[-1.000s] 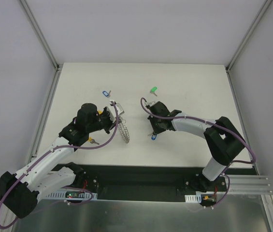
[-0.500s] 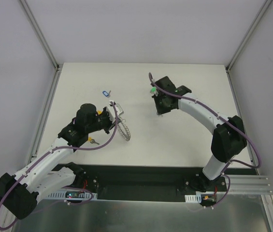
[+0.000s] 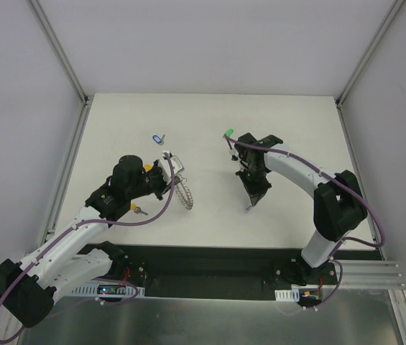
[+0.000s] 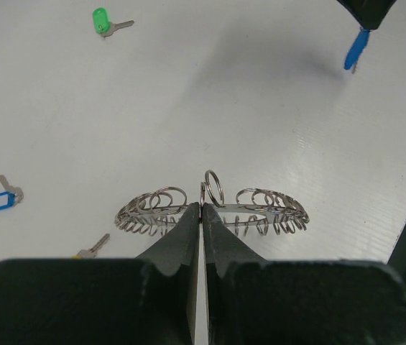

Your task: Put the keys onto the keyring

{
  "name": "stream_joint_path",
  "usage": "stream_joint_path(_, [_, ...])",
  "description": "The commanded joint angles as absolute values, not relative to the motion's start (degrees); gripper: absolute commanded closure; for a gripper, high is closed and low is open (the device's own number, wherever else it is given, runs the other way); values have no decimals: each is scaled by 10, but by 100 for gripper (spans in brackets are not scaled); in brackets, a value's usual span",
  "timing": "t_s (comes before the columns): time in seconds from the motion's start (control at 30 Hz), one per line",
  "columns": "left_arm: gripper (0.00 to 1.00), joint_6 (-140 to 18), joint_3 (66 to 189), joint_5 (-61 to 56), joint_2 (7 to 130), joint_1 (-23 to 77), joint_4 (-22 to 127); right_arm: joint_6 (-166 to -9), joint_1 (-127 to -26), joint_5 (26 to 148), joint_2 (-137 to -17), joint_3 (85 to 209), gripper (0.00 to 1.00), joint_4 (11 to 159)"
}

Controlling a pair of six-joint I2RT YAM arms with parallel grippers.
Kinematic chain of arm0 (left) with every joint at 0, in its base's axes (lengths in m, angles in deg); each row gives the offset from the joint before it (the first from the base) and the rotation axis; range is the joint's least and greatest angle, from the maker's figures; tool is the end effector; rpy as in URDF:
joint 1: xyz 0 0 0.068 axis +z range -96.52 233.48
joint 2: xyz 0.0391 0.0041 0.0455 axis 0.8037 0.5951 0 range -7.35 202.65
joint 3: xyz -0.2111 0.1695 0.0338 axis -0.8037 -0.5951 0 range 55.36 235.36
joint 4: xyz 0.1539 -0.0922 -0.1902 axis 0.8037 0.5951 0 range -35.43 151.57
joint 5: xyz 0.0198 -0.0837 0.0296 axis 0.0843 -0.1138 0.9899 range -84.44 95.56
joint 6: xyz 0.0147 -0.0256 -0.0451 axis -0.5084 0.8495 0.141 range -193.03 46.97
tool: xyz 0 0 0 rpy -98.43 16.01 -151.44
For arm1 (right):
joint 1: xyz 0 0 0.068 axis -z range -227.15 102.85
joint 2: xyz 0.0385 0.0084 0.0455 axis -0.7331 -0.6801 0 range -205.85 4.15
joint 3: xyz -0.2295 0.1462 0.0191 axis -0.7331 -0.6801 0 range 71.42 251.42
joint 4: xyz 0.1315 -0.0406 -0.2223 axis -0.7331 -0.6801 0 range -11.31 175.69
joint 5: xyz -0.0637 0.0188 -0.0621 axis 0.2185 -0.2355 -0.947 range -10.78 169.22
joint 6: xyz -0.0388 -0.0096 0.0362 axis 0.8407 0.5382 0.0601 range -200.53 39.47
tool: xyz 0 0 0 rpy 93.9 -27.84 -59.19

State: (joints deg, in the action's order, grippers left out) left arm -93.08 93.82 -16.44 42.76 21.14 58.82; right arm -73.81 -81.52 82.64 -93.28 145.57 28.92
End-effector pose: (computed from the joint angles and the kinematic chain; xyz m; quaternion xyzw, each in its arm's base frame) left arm 0.1667 -0.1213 0.2961 0.4490 0.6522 -0.2148 0.5717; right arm 0.2644 0.1835 0.2256 -0.3520 0.9315 0.0495 0.0770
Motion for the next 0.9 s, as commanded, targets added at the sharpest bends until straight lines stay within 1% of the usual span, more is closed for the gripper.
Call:
stream_joint_path(0.0, [100,-938,938,-167,413,204,570,-717,-821,850,-927,1458,99,165])
stream_joint_path(0.1, [100,-938,938,-169,413,204,570,-717,-824,862,-948,1464,99,169])
stream_joint_path(0.17, [100,-937,938,-169,412,203,570,-717,-825,866,-982,1474,99,175])
stream_joint_path(0.4, [100,-937,937,-172,411,201,570,-717,-838,842,-1076,1554,99,232])
stream_joint_path(0.67, [100,-935,937,-176,415,201,570,-710,-846,840,-1154,1623,94,249])
stream_joint_path(0.77, [100,-935,938,-177,417,201,570,-716,-846,834,-1163,1629,86,267])
stream_joint_path(0.8, [100,-935,938,-178,419,201,570,-718,-848,831,-1163,1631,81,270])
stream_joint_path(0.87, [100,-935,939,-179,420,201,570,-728,-847,819,-1155,1634,78,282])
